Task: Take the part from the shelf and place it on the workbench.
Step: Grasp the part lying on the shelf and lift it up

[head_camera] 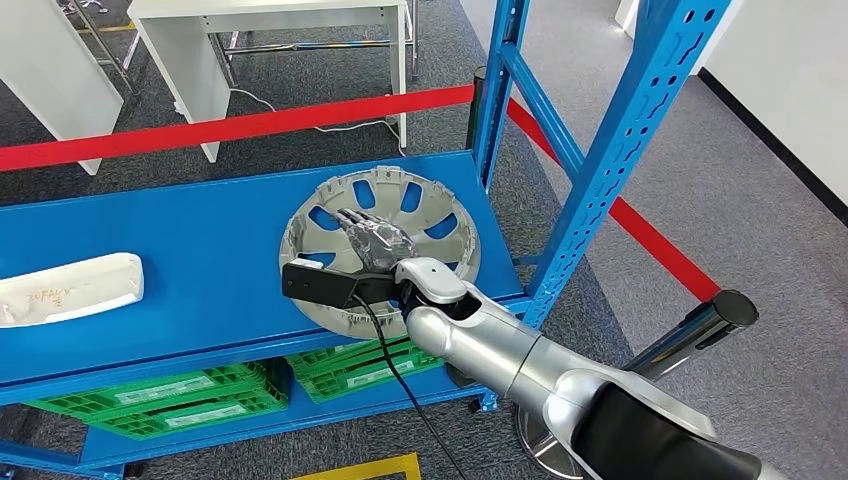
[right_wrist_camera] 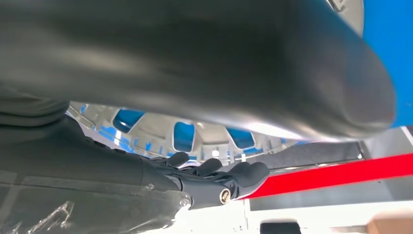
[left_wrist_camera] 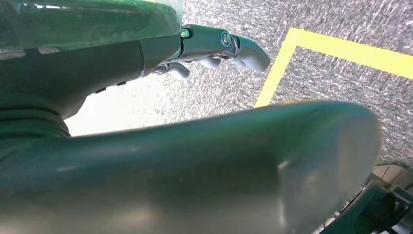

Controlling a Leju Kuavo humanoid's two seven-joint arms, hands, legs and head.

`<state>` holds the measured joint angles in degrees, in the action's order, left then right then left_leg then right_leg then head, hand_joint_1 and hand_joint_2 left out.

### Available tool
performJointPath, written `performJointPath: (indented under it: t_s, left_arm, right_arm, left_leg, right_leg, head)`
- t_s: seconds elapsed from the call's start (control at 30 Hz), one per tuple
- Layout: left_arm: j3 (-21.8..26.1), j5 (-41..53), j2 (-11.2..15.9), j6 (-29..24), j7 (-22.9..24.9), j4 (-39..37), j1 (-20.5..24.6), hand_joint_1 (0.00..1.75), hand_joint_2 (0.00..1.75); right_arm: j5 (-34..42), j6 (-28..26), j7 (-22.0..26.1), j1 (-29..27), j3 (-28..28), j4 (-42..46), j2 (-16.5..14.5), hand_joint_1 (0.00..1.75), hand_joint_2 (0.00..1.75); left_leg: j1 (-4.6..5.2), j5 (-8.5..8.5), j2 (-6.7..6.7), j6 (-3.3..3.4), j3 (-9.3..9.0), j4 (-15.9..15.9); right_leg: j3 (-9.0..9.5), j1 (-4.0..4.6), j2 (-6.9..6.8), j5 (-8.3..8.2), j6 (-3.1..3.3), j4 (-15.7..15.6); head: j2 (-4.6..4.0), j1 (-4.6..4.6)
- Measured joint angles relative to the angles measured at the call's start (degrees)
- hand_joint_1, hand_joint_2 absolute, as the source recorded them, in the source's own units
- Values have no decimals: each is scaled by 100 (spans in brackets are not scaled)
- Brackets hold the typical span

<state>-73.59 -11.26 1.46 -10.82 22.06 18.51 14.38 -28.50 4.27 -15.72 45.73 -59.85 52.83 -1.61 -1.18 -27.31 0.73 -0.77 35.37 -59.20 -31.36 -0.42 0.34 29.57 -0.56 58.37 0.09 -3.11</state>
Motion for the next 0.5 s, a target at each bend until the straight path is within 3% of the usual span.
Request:
performJointPath:
  t_s: [0.5]
  left_arm:
    - [210, 376, -1, 118, 44, 5, 2, 0, 0]
  right_arm:
    - [233, 139, -105, -5, -200, -802, 10, 0, 0]
  left_leg:
    - [0, 0, 0, 0, 0, 0]
  right_leg:
    - [-1, 0, 0, 0, 0, 0]
  head:
    - [0, 0]
